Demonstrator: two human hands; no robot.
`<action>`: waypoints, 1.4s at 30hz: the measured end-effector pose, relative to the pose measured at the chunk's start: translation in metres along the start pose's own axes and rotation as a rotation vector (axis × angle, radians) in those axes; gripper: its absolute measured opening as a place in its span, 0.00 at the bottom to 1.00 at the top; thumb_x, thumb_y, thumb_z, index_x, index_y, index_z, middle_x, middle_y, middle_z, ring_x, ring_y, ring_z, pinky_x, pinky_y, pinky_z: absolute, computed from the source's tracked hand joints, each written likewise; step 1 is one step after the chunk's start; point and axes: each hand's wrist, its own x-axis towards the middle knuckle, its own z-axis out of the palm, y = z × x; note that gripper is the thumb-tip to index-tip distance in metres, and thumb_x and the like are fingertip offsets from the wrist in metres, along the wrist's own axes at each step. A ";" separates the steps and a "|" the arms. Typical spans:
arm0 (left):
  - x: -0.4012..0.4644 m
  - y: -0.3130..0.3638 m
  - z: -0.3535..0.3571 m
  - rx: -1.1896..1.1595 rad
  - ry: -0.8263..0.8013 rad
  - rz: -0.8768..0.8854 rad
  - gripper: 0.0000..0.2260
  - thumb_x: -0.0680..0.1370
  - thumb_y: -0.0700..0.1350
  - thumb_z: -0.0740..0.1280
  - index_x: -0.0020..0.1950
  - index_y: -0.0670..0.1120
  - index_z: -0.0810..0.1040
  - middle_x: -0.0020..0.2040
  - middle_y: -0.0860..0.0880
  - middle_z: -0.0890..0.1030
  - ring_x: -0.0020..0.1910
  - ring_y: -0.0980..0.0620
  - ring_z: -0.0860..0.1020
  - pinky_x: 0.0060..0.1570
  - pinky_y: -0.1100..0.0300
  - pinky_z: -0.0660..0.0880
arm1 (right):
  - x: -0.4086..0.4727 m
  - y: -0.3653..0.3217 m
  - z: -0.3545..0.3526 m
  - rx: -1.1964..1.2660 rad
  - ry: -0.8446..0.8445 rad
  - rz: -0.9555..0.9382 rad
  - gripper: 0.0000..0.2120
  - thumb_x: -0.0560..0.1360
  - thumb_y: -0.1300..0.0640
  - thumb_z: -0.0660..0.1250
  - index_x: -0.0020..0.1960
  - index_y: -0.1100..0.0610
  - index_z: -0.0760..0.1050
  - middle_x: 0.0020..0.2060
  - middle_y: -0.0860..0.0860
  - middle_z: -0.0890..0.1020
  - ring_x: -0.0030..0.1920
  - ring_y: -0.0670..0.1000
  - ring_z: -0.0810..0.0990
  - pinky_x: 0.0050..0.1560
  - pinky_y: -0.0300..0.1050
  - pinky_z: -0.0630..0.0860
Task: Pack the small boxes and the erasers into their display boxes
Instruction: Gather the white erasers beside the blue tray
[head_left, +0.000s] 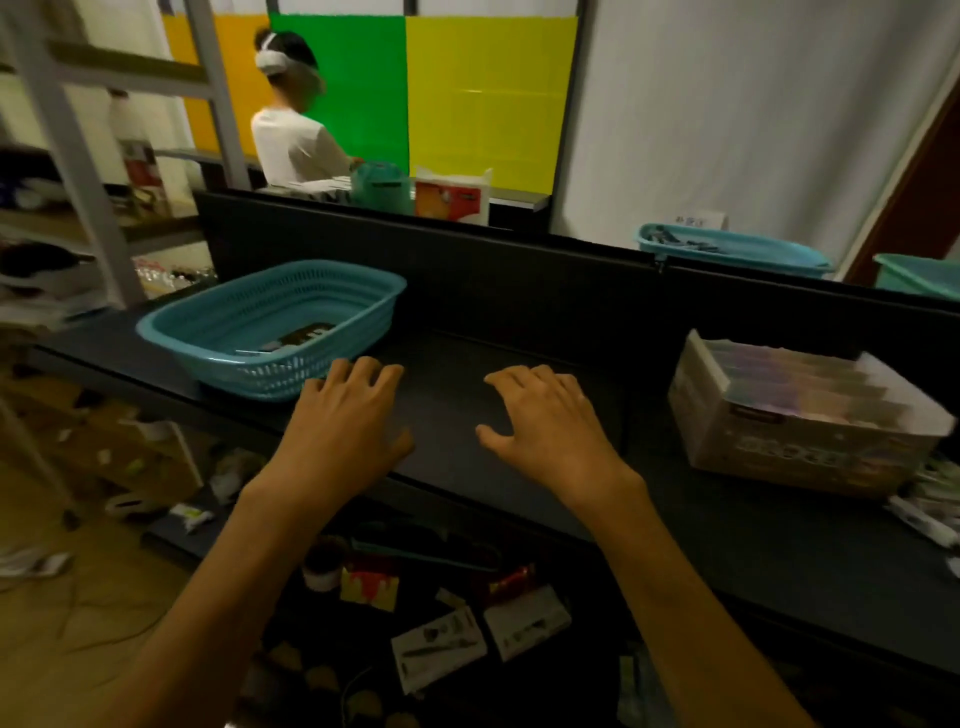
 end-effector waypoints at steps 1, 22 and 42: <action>0.003 -0.015 0.000 0.009 0.011 -0.008 0.32 0.75 0.58 0.62 0.76 0.49 0.55 0.71 0.48 0.63 0.70 0.45 0.60 0.64 0.49 0.64 | 0.013 -0.010 0.004 0.000 0.002 -0.016 0.28 0.77 0.42 0.61 0.73 0.52 0.61 0.69 0.50 0.68 0.69 0.52 0.65 0.69 0.49 0.59; 0.165 -0.282 0.051 -0.255 -0.271 0.092 0.29 0.73 0.55 0.70 0.71 0.55 0.64 0.67 0.52 0.68 0.63 0.53 0.68 0.61 0.57 0.68 | 0.267 -0.145 0.073 0.220 -0.141 -0.101 0.27 0.76 0.45 0.65 0.72 0.49 0.63 0.67 0.48 0.71 0.67 0.50 0.67 0.68 0.49 0.62; 0.228 -0.328 0.089 -0.241 -0.914 0.692 0.34 0.65 0.58 0.75 0.68 0.56 0.66 0.60 0.57 0.74 0.55 0.57 0.74 0.54 0.61 0.72 | 0.301 -0.197 0.083 0.237 -0.938 0.220 0.45 0.65 0.54 0.78 0.73 0.41 0.56 0.63 0.45 0.72 0.61 0.50 0.71 0.55 0.45 0.68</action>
